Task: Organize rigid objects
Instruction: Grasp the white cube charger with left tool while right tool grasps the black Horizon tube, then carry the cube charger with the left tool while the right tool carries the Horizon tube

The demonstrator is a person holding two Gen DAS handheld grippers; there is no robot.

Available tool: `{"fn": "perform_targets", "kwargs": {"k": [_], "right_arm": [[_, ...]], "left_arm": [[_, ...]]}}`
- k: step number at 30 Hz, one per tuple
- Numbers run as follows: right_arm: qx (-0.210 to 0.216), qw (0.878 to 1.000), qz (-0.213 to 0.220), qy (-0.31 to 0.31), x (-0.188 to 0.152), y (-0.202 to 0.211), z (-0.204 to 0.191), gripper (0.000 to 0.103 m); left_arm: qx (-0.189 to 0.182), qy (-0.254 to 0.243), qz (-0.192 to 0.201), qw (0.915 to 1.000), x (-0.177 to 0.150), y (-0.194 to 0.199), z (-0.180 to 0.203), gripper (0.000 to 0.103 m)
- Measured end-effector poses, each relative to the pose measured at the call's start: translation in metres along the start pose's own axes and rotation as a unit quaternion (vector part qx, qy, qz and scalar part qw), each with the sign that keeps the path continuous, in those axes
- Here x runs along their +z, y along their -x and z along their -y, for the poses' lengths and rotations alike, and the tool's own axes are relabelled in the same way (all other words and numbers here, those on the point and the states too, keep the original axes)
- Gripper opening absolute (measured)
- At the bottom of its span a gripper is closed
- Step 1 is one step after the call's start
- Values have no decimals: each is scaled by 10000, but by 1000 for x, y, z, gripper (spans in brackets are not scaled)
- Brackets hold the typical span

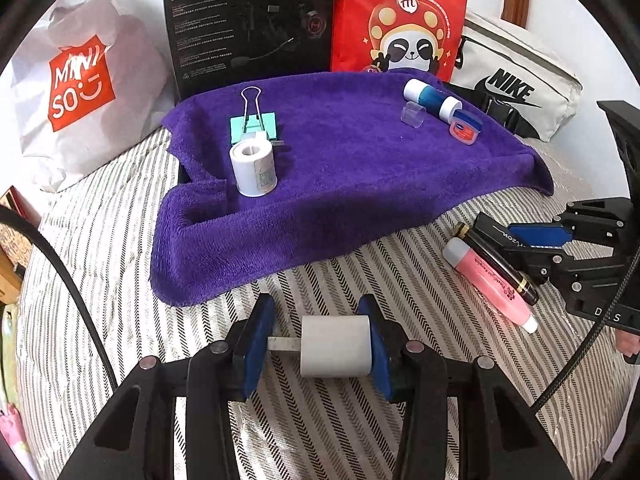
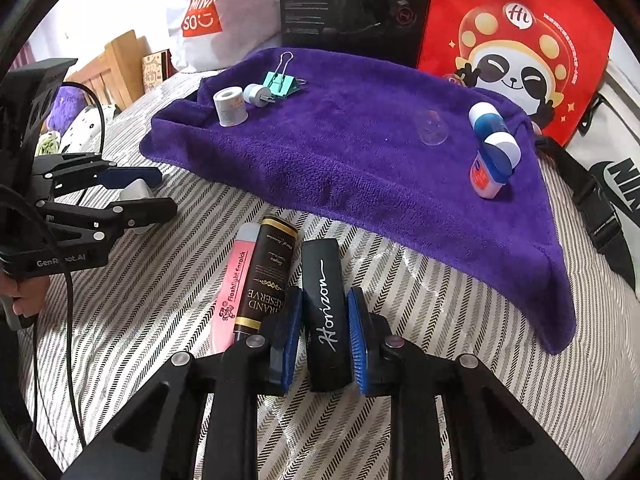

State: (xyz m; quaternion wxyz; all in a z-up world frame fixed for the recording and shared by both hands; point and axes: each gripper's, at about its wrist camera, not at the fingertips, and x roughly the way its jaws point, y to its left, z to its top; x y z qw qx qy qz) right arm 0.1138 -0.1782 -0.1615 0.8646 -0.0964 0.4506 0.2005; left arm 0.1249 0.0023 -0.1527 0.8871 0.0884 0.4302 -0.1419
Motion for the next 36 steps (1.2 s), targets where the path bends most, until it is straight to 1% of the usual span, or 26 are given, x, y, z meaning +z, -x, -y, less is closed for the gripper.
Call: {"fn": "perform_targets", "kwargs": {"k": [3, 6, 10, 14, 21, 26, 31, 33, 36], "right_arm": [[92, 10000, -31, -21, 0, 0, 3, 22], [122, 9998, -97, -103, 1, 4, 7, 22], [164, 9996, 58, -221, 4, 19, 13, 22], [234, 9989, 290, -283, 16, 35, 20, 22], [194, 9980, 509, -320, 47, 47, 34, 22], [127, 9967, 752, -292, 80, 54, 46, 22], [77, 9949, 977, -252, 116, 59, 59, 22], [100, 9939, 1074, -232, 127, 58, 63, 22], [155, 9934, 1102, -284, 136, 50, 69, 22]], "left_arm": [[-21, 74, -67, 9999, 1, 3, -3, 41], [-31, 105, -20, 9999, 2, 13, -6, 41], [-108, 244, 108, 9996, 10, 27, -14, 41], [-169, 312, 215, 9991, 22, 35, -16, 41], [-284, 269, 423, 9983, 53, 45, -17, 41], [-280, 223, 556, 9978, 80, 50, -22, 41], [-165, 263, 715, 9970, 113, 51, -32, 41], [-157, 269, 771, 9965, 123, 51, -36, 41], [-174, 332, 866, 9955, 137, 48, -43, 41]]}}
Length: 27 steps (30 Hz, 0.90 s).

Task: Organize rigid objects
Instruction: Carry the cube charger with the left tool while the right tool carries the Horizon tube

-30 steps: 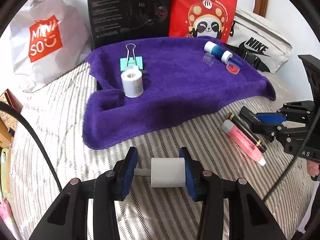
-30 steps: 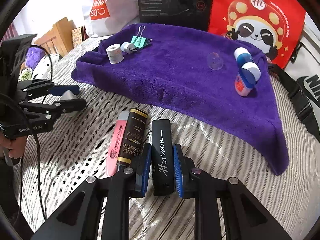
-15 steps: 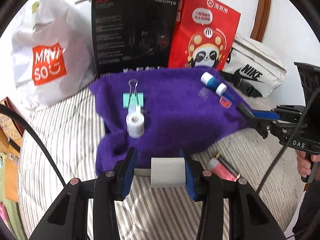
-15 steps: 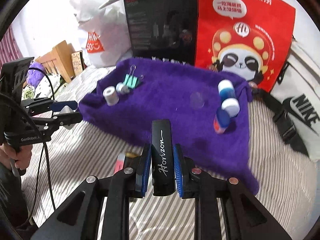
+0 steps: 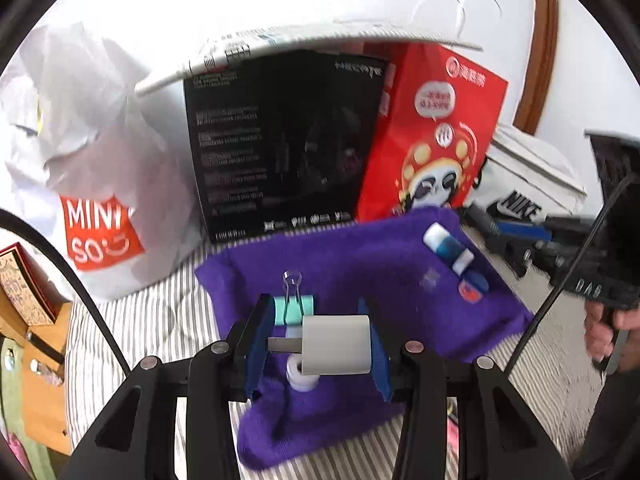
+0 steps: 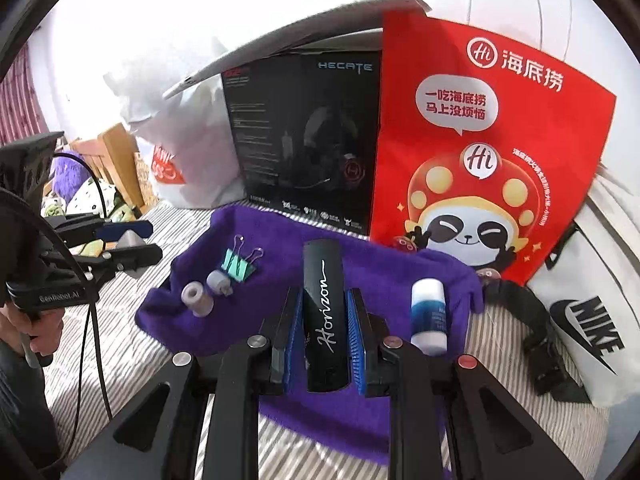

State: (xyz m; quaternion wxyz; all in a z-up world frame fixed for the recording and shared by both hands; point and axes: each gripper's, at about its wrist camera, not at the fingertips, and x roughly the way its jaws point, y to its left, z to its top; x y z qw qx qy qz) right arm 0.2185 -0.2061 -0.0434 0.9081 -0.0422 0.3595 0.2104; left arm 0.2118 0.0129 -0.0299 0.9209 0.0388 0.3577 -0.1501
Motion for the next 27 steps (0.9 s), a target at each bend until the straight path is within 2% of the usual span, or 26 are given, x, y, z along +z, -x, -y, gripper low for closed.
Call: {"fn": "perform_targets", "kwargs": {"k": [4, 7, 17, 27], "right_arm": [[101, 9997, -120, -194, -5, -21, 9, 22], [-1, 9993, -353, -92, -8, -37, 11, 22], [54, 9968, -760, -255, -23, -56, 33, 22], [260, 9924, -1202, 77, -38, -82, 20, 22]], "left_arm": [[-4, 40, -15, 10000, 7, -13, -4, 41], [21, -13, -117, 9999, 6, -23, -4, 41], [38, 72, -401, 9992, -3, -46, -15, 41], [-50, 184, -450, 9988, -5, -48, -26, 41]]}}
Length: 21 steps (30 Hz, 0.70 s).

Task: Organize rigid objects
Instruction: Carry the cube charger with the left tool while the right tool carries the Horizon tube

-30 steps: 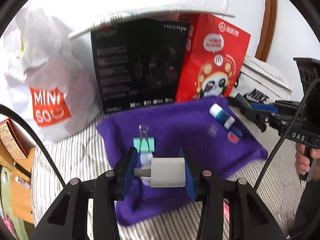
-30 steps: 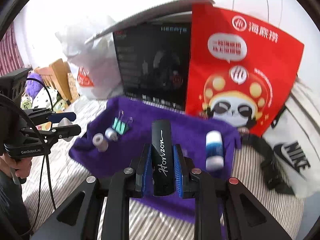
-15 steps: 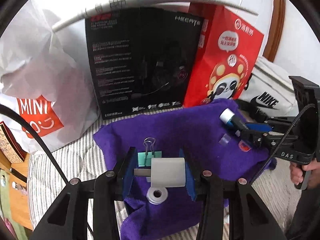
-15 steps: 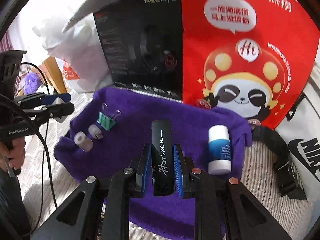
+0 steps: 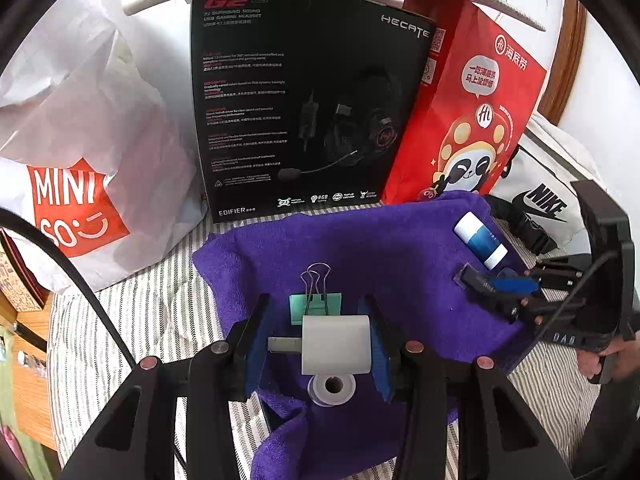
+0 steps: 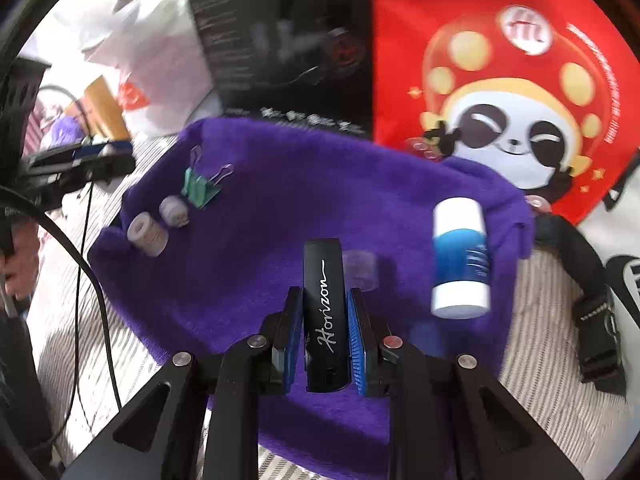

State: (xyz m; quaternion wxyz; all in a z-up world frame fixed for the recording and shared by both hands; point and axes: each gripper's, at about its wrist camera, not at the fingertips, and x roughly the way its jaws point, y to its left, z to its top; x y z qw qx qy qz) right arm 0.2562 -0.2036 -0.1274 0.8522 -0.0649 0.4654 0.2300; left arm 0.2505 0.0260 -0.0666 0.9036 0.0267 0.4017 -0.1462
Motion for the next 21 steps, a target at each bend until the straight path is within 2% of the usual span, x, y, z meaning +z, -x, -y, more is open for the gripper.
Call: {"fn": "perform_targets", "kwargs": {"k": [4, 8, 15, 21], "right_arm": [[56, 9998, -144, 128, -1, -10, -9, 22], [-110, 9994, -328, 78, -4, -22, -5, 22], [-322, 9990, -312, -53, -5, -23, 6, 22], [-327, 9991, -264, -58, -5, -21, 6, 22]], "left_arm": [[6, 5, 13, 10000, 0, 1, -1, 41], [-5, 13, 19, 10000, 0, 2, -2, 41], [-53, -54, -51, 10000, -1, -3, 3, 41], [-194, -183, -79, 9996, -2, -5, 14, 41]]}}
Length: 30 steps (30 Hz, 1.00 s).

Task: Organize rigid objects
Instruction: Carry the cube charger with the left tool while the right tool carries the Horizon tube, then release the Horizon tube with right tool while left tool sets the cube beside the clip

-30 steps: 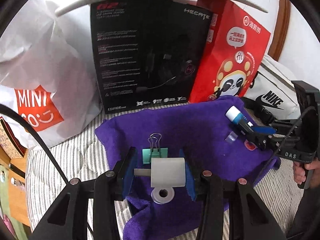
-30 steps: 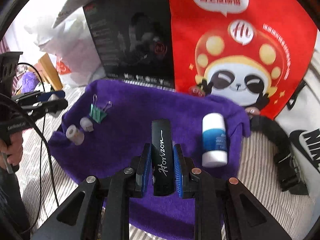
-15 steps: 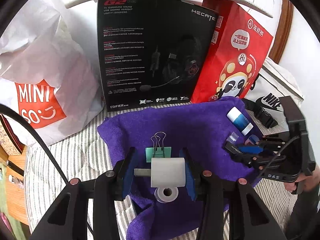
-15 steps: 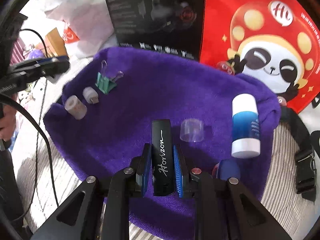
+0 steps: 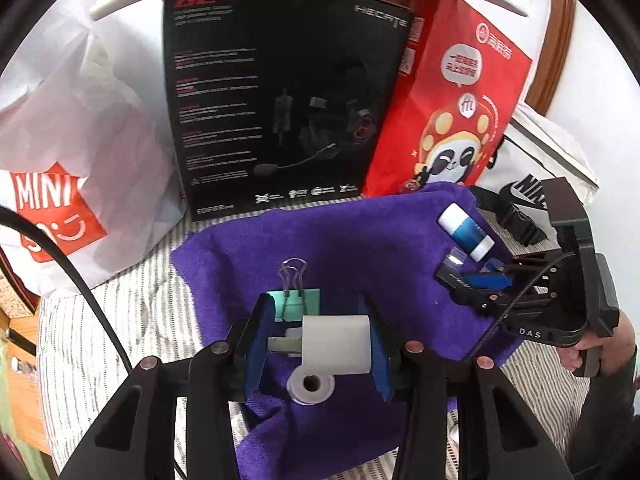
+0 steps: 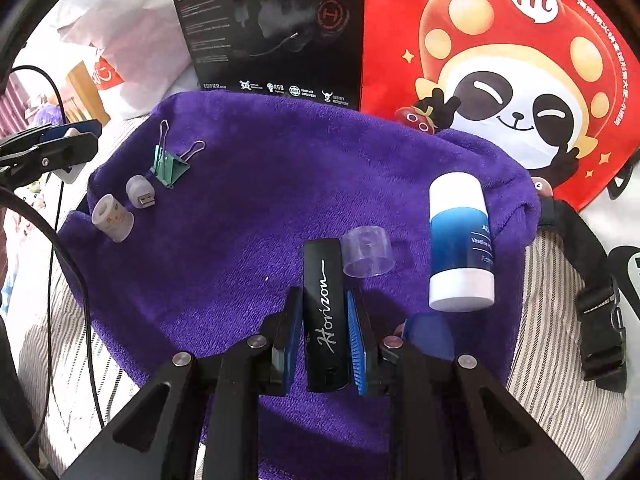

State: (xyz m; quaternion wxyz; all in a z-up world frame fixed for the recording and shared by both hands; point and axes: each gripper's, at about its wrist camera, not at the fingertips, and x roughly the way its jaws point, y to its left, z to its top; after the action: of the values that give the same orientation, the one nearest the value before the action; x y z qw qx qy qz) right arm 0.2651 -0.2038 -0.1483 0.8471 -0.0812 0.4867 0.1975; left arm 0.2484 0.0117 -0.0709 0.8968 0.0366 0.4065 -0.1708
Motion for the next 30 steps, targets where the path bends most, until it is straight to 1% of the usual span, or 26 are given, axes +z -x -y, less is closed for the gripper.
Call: {"fn": "perform_targets", "kwargs": {"k": [8, 11, 14, 17, 20, 21, 24, 26, 30], "right_arm": [[117, 9999, 7, 116, 0, -1, -5, 22], [183, 9998, 11, 124, -1, 1, -4, 27], [290, 9995, 19, 117, 0, 3, -5, 37], [251, 9996, 89, 84, 1, 11, -5, 39], [371, 9989, 302, -26, 4, 26, 1, 41], [367, 9987, 347, -53, 4, 30, 3, 43], [257, 9984, 479, -143, 2, 44, 15, 44], [211, 9979, 553, -266, 2, 52, 26, 44], [188, 9957, 710, -558, 2, 63, 45, 44]], "left_arm": [[-9, -123, -122, 9998, -1, -9, 8, 41], [19, -108, -139, 9998, -2, -9, 7, 41], [71, -133, -143, 9998, -2, -7, 8, 41], [69, -131, -80, 9999, 0, -4, 11, 41], [80, -157, -89, 9998, 0, -7, 16, 41], [85, -170, -115, 9998, 0, -10, 19, 41], [66, -217, -158, 9996, 0, -20, 28, 41], [18, -286, -249, 9993, -3, -28, 33, 41], [178, -457, -477, 9977, -10, -49, 44, 41]]}}
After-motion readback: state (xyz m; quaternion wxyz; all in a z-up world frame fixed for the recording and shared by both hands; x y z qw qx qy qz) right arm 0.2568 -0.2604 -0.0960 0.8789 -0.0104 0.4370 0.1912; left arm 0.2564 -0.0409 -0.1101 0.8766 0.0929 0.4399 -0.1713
